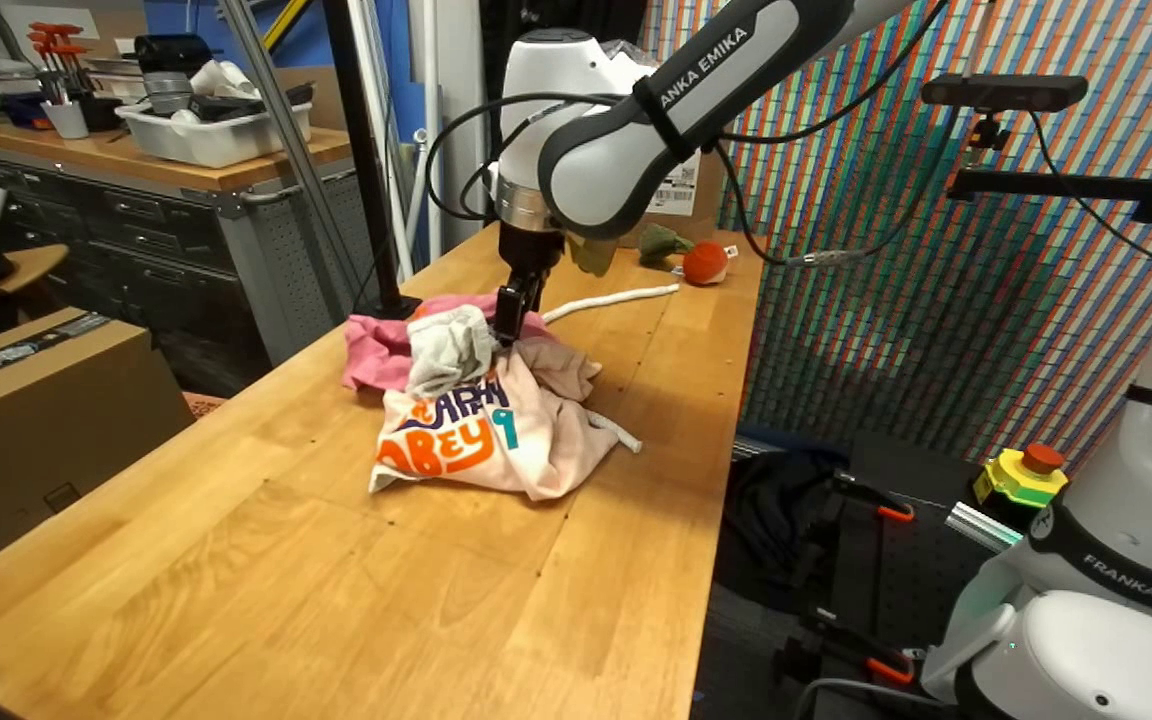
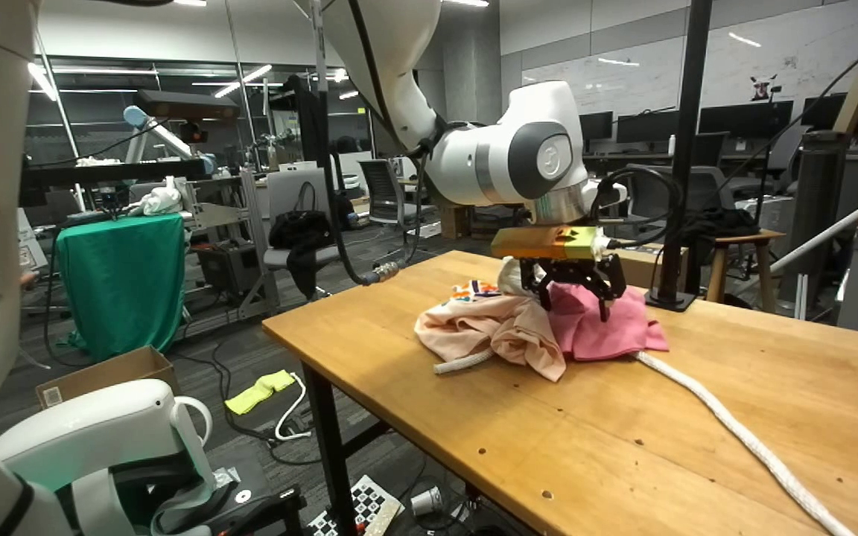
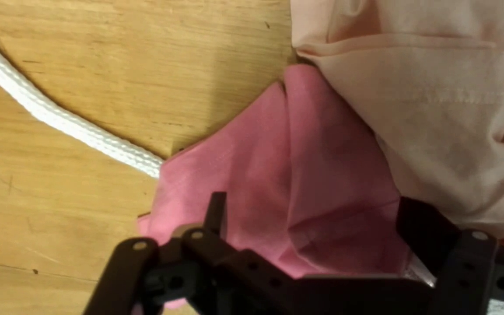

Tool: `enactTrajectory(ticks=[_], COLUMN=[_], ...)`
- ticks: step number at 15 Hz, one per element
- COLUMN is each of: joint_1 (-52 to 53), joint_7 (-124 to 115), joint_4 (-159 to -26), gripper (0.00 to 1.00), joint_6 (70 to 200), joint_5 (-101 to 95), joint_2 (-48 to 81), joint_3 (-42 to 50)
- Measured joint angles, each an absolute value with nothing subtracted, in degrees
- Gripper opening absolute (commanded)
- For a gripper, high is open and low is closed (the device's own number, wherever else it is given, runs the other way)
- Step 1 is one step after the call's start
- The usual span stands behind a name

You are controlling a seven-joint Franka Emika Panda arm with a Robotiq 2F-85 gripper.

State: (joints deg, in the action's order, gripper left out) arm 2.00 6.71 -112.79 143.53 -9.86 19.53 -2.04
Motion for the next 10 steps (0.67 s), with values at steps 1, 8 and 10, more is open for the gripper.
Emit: enactTrajectory(ticks=[1,8,10], joint_1=[2.0,1.4,1.0], joint_7=[6.7,6.8,6.9], joint_4=[-112.6,-108.9,-107.5], gripper=[1.00,1.00,0.87], joint_6=[143.3,143.0,142.6], joint_5=[-9.9,-9.9,-9.9], joint_2=[19.7,23.4,24.4], joint_3=[-1.9,-1.1,-1.1])
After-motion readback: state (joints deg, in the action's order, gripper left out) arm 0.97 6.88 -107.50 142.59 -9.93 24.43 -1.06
